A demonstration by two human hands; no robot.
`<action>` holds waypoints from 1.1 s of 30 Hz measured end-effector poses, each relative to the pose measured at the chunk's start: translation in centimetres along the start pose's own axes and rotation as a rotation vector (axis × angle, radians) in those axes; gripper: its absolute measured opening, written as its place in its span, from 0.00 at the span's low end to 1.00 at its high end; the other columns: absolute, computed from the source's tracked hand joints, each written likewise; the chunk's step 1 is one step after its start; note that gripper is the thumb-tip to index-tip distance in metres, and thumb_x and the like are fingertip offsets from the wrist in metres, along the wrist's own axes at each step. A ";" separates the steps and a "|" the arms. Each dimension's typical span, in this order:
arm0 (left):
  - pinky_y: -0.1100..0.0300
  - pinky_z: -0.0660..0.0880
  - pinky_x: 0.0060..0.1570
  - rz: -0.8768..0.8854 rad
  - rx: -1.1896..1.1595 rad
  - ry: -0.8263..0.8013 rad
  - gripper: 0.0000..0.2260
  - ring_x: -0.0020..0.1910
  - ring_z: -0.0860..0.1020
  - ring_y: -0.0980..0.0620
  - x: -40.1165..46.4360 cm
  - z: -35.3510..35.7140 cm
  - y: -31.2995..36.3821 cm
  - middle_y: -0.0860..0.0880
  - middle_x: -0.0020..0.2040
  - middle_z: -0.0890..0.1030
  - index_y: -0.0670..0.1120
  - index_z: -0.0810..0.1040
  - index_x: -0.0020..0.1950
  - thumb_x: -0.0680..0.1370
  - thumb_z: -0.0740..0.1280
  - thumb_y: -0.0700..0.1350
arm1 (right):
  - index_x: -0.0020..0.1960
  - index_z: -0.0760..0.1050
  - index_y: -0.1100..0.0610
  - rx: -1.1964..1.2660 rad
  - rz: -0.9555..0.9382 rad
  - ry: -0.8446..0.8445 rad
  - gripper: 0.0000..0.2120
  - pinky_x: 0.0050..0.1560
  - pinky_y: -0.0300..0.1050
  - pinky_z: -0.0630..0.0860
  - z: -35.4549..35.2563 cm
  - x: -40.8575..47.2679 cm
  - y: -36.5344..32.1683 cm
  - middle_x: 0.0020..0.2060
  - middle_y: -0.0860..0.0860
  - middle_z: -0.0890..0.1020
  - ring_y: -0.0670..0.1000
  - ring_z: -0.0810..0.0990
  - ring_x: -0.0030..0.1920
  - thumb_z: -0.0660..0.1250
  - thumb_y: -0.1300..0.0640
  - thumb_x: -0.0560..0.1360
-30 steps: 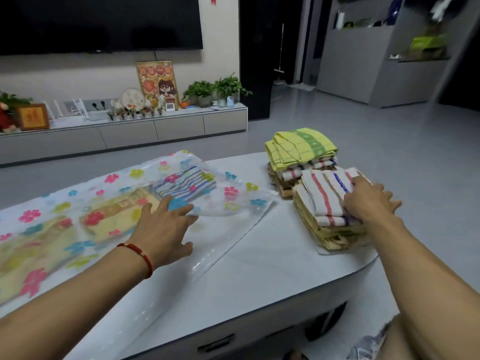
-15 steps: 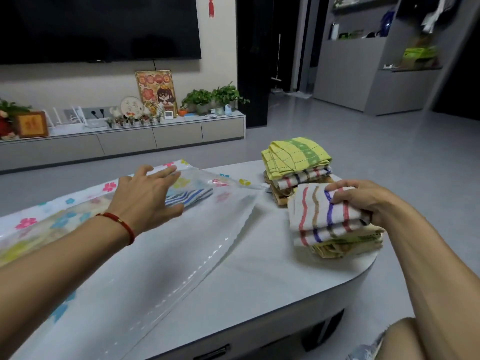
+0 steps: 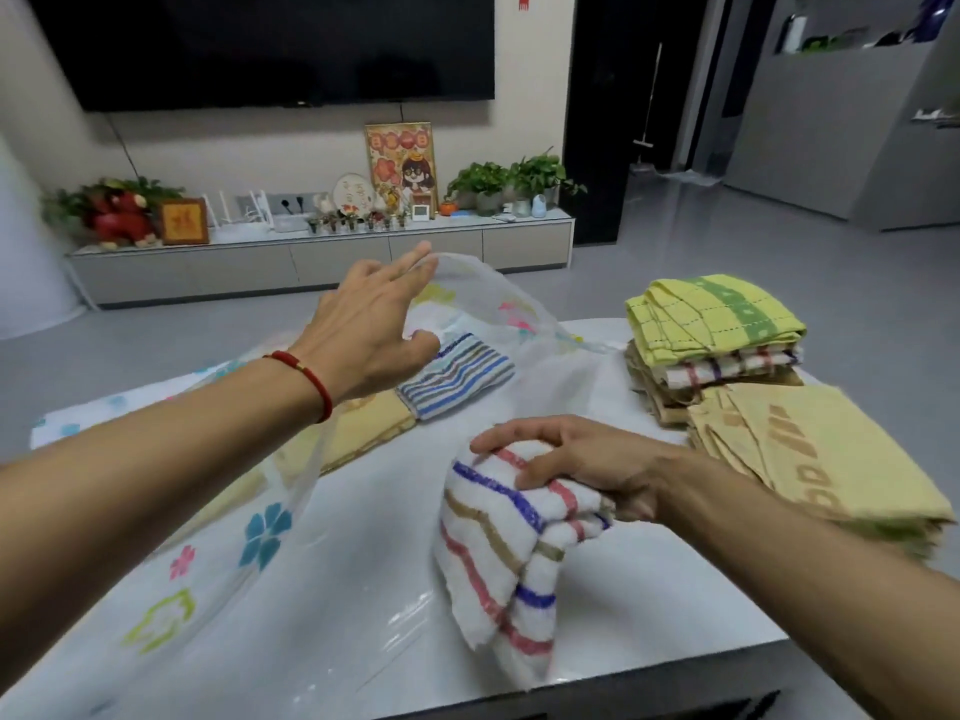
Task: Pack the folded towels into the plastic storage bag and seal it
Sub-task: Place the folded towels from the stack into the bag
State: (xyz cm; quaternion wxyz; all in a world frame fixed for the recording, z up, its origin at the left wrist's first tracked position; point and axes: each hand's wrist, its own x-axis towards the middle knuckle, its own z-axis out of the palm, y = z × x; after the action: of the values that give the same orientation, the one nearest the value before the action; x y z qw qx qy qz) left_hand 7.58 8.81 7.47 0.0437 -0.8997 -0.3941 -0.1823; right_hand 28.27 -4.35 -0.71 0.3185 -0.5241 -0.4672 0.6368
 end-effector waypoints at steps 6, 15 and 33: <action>0.60 0.58 0.71 0.033 -0.104 0.151 0.32 0.73 0.65 0.50 1.1 -1.1 -1.3 0.52 0.79 0.60 0.49 0.61 0.78 0.77 0.57 0.60 | 0.56 0.85 0.50 0.315 -0.174 0.195 0.21 0.43 0.51 0.86 2.0 15.6 -2.3 0.58 0.60 0.86 0.58 0.88 0.52 0.63 0.71 0.76; 0.68 0.55 0.60 0.052 -0.137 0.191 0.31 0.69 0.65 0.54 1.3 -1.4 -2.3 0.55 0.77 0.64 0.50 0.63 0.78 0.77 0.63 0.59 | 0.75 0.68 0.56 -0.013 -0.177 0.902 0.27 0.65 0.45 0.71 -1.5 26.8 1.3 0.70 0.57 0.76 0.59 0.76 0.67 0.68 0.61 0.78; 0.45 0.56 0.76 0.019 -0.143 -0.084 0.43 0.79 0.53 0.48 -1.9 -0.1 -0.1 0.57 0.81 0.54 0.53 0.56 0.79 0.69 0.75 0.51 | 0.82 0.56 0.55 -0.198 -0.064 0.706 0.31 0.70 0.57 0.74 -1.9 21.0 0.0 0.78 0.60 0.66 0.63 0.72 0.72 0.62 0.52 0.82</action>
State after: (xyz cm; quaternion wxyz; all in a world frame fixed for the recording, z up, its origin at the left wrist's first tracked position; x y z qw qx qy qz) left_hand 6.30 7.54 6.89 -0.0354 -0.9111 -0.3731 -0.1715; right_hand 24.94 14.92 -8.46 0.4277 -0.7250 -0.4041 0.3579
